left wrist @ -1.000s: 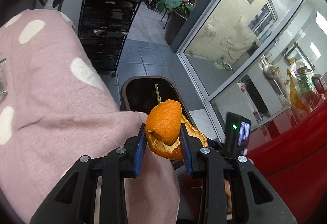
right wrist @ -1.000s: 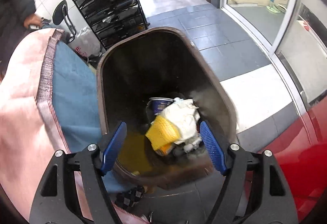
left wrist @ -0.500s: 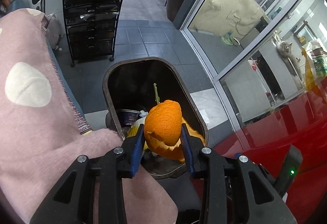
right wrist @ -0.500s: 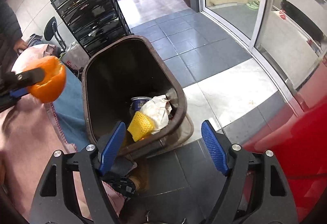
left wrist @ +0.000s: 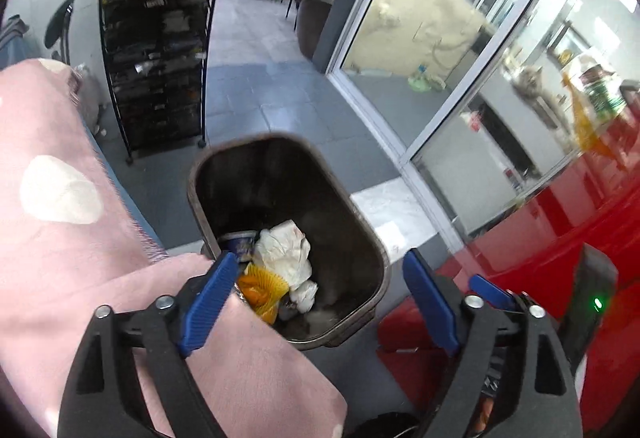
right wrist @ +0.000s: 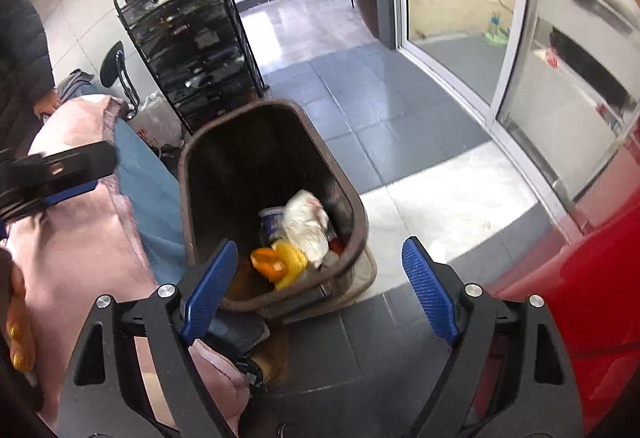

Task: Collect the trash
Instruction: 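Carry net and peel to the bin and release both over it, then grasp the candy bag with the right gripper while the left grasps the white wrapper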

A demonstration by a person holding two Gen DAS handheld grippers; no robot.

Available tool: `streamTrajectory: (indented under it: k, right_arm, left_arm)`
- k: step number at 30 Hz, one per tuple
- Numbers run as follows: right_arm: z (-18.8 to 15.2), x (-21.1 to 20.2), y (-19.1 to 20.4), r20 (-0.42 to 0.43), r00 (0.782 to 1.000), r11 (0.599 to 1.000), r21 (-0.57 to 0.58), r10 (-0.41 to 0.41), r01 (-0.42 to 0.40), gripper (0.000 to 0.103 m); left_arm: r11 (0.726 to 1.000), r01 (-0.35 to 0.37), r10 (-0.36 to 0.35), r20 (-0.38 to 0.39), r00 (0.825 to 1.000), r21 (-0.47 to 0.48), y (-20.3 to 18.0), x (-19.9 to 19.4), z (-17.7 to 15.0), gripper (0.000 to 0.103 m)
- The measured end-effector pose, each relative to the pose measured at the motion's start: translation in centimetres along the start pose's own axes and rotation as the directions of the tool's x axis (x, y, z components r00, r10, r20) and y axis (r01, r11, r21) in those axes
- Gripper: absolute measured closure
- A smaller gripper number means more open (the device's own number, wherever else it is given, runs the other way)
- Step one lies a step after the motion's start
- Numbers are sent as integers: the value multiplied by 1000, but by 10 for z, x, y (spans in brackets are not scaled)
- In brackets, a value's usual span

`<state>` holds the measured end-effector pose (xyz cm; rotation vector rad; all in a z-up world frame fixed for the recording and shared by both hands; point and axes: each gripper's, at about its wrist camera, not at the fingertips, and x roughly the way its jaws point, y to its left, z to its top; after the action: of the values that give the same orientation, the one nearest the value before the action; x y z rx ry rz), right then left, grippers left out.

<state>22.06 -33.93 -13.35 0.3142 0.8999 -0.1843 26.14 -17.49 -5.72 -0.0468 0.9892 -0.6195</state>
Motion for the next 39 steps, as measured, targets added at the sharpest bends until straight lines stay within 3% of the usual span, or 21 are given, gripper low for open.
streamTrajectory:
  k: [7,13,17,19,22,25,27,30,32,36,39]
  right_arm:
    - [16,-7,59,-22,989,985,-93,144,-146,18]
    - [24,-12,140,-103,941,922,-194,321,-336,18]
    - [27,-17,209,-189,887,847,-268,421,-459,18]
    - [26,-19,243,-224,864,811,-301,450,-501,18]
    - [23,-15,289,-260,852,780,-345,454,-521,18]
    - [20,-12,328,-297,836,746,-381,462,-547,18]
    - [20,-7,351,-321,828,732,-391,460,-559,18]
    - [19,3,381,-332,836,723,-423,436,-545,18]
    - [17,8,395,-330,849,730,-438,413,-525,18]
    - [15,21,411,-347,851,733,-440,393,-518,18]
    - [15,33,428,-363,857,738,-448,367,-505,18]
  left_arm:
    - [993,-60,69,91,993,-98,39,-64,-22,14]
    - [961,-111,154,154,976,-252,105,-119,-51,14]
    - [914,-212,289,188,939,-347,155,-160,-66,14]
    - [863,-302,396,172,902,-404,186,-179,-73,16]
    - [810,-365,472,139,871,-459,226,-195,-79,21]
    - [754,-458,555,83,828,-472,261,-201,-80,25]
    - [744,-470,558,53,828,-475,283,-201,-78,28]
    - [730,-499,570,12,822,-467,307,-194,-69,32]
    - [741,-503,567,13,824,-445,321,-187,-57,32]
    - [749,-507,561,3,828,-426,340,-171,-41,33]
    - [739,-499,569,22,822,-453,346,-172,-42,51]
